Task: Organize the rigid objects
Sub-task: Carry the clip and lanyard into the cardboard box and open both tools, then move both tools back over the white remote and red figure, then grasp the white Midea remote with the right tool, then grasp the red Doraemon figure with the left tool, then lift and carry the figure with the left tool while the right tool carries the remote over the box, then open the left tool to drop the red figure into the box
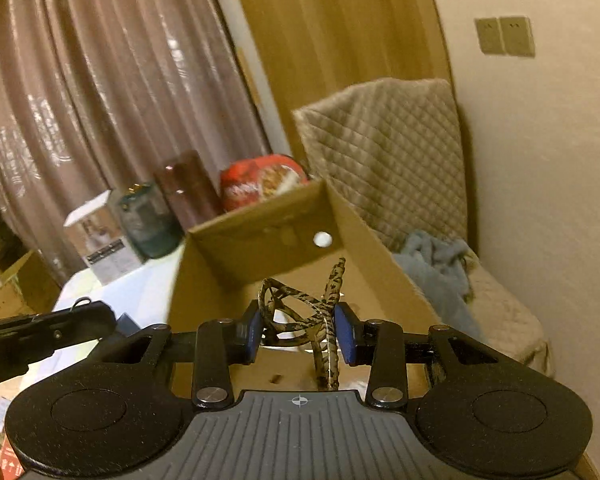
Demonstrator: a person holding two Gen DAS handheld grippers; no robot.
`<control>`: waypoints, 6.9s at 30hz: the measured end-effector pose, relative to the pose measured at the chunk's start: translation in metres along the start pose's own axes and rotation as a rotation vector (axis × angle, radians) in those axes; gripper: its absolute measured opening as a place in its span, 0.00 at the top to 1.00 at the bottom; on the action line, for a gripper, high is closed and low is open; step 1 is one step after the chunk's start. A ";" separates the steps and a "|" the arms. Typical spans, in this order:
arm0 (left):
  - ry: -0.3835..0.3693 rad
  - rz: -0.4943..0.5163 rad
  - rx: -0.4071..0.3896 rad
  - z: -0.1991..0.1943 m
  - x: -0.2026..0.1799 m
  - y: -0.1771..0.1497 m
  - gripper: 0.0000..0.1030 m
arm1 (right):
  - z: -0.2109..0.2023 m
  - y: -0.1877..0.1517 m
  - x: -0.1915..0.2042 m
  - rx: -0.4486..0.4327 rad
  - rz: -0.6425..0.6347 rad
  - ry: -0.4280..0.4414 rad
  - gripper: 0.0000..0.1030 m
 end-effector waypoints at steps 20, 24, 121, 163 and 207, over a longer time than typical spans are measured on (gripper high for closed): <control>0.129 -0.101 -0.055 -0.032 0.046 -0.007 0.80 | 0.015 0.003 -0.006 0.005 0.078 0.056 0.40; 0.170 -0.103 -0.067 -0.049 0.055 -0.009 0.76 | 0.007 0.007 -0.007 -0.049 0.106 0.061 0.30; 0.610 -0.135 0.098 -0.085 0.261 -0.140 0.39 | 0.146 -0.109 0.245 0.114 -0.441 0.210 0.63; 0.181 0.110 -0.096 -0.024 0.057 0.002 0.39 | 0.022 0.022 0.042 -0.132 -0.135 -0.038 0.63; 0.172 0.123 0.035 0.038 0.060 -0.008 0.38 | 0.056 0.006 0.019 0.026 -0.083 -0.034 0.63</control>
Point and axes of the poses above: each gripper's, at about its wrist camera, not at the fingertips, and z roughly the way its jaws point, x to its left, y to its top, the point moved 4 cm from there along z, roughly the way its jaws point, and after that the axes turned 12 degrees about -y, right-handed, at the moved point
